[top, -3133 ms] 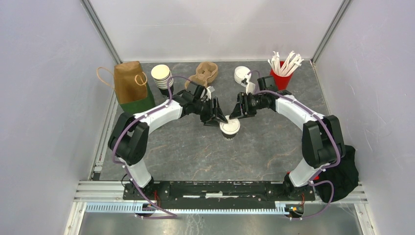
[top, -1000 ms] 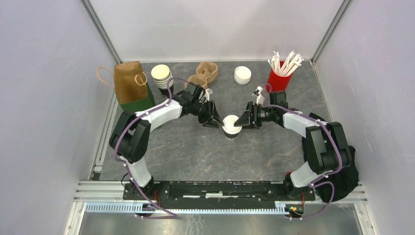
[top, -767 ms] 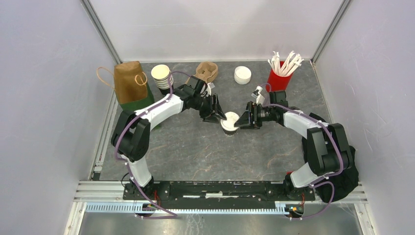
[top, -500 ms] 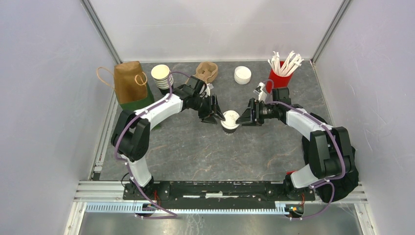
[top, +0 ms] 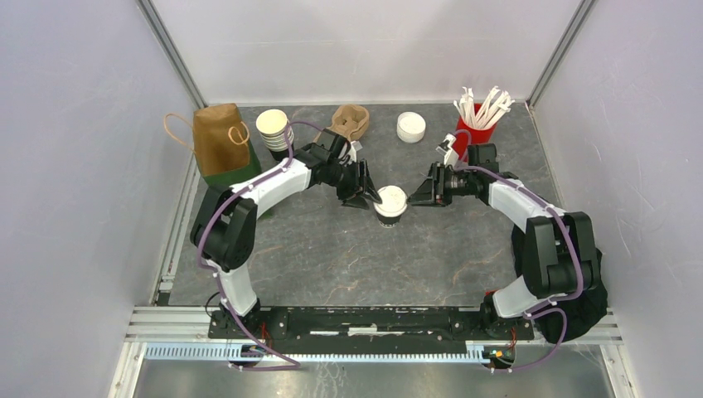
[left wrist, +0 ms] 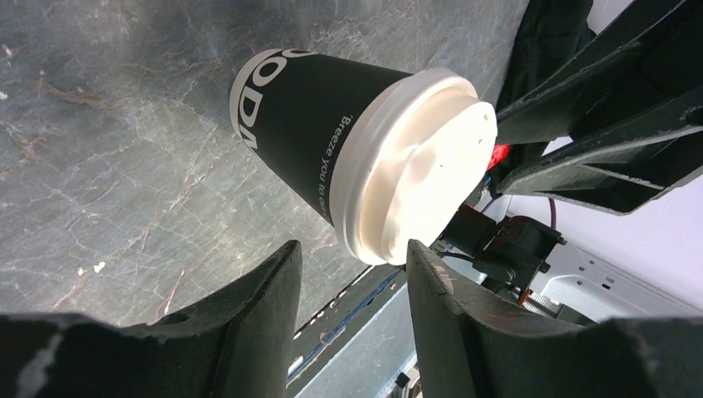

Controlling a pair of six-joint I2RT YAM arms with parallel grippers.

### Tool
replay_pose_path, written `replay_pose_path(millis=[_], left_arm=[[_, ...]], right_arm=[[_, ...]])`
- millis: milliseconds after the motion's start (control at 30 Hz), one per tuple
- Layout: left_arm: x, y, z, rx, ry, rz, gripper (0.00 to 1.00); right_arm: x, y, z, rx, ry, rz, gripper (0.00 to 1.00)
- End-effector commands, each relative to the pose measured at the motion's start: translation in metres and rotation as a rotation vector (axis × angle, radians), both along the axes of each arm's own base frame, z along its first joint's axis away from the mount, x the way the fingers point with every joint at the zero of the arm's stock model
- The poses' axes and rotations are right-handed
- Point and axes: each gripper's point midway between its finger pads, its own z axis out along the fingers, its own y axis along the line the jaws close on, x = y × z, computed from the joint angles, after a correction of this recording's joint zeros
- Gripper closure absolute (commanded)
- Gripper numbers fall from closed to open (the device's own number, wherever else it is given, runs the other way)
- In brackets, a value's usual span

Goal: Pack the takeout coffee

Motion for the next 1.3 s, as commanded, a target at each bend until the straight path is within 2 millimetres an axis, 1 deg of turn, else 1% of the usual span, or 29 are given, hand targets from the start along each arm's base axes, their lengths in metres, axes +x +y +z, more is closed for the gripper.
replay_pose_path(millis=[0,100,200,367,567,667,767,833,900,967,1033,1067,1167,1233,1267], left_arm=[[0.010,-0.011,0.011,-0.066,-0.034,-0.001,0.44],[0.010,-0.011,0.009,-0.066,-0.031,0.001,0.46],[0.010,-0.011,0.006,-0.060,-0.026,0.000,0.48],[0.009,-0.011,0.001,-0.055,-0.017,-0.004,0.51],[0.005,-0.011,-0.009,-0.035,-0.002,-0.007,0.56],[0.002,-0.010,-0.017,-0.017,0.010,-0.004,0.58],[-0.003,-0.005,-0.032,0.010,0.027,0.005,0.59],[-0.006,-0.003,-0.040,0.018,0.038,0.008,0.60],[-0.008,0.000,-0.047,0.028,0.047,0.010,0.60],[-0.009,0.002,-0.051,0.038,0.048,0.010,0.61],[-0.008,0.001,-0.051,0.040,0.043,0.011,0.60],[-0.008,0.001,-0.052,0.041,0.044,0.010,0.61],[-0.008,0.002,-0.053,0.045,0.047,0.010,0.61],[-0.010,0.004,-0.054,0.050,0.047,0.013,0.61],[-0.011,0.004,-0.053,0.050,0.047,0.012,0.61]], right_arm=[[0.014,-0.007,0.008,0.011,-0.055,-0.019,0.58],[0.012,-0.007,0.001,0.019,-0.036,-0.028,0.60],[0.015,-0.006,-0.003,0.023,-0.025,-0.032,0.62],[0.021,-0.003,-0.003,0.034,-0.020,-0.038,0.64],[0.013,0.005,-0.017,0.019,-0.001,-0.018,0.64],[0.008,0.000,-0.035,-0.023,0.027,-0.046,0.67],[0.002,-0.012,-0.066,-0.133,0.079,-0.092,0.68],[-0.006,-0.022,-0.087,-0.204,0.117,-0.106,0.69],[-0.015,-0.029,-0.102,-0.261,0.145,-0.109,0.70],[-0.020,-0.035,-0.110,-0.302,0.155,-0.117,0.70],[-0.024,-0.039,-0.114,-0.321,0.160,-0.123,0.70],[-0.026,-0.042,-0.120,-0.345,0.168,-0.131,0.70],[-0.042,-0.052,-0.139,-0.410,0.210,-0.130,0.72],[-0.052,-0.056,-0.147,-0.430,0.223,-0.116,0.73],[-0.054,-0.057,-0.148,-0.434,0.224,-0.113,0.73]])
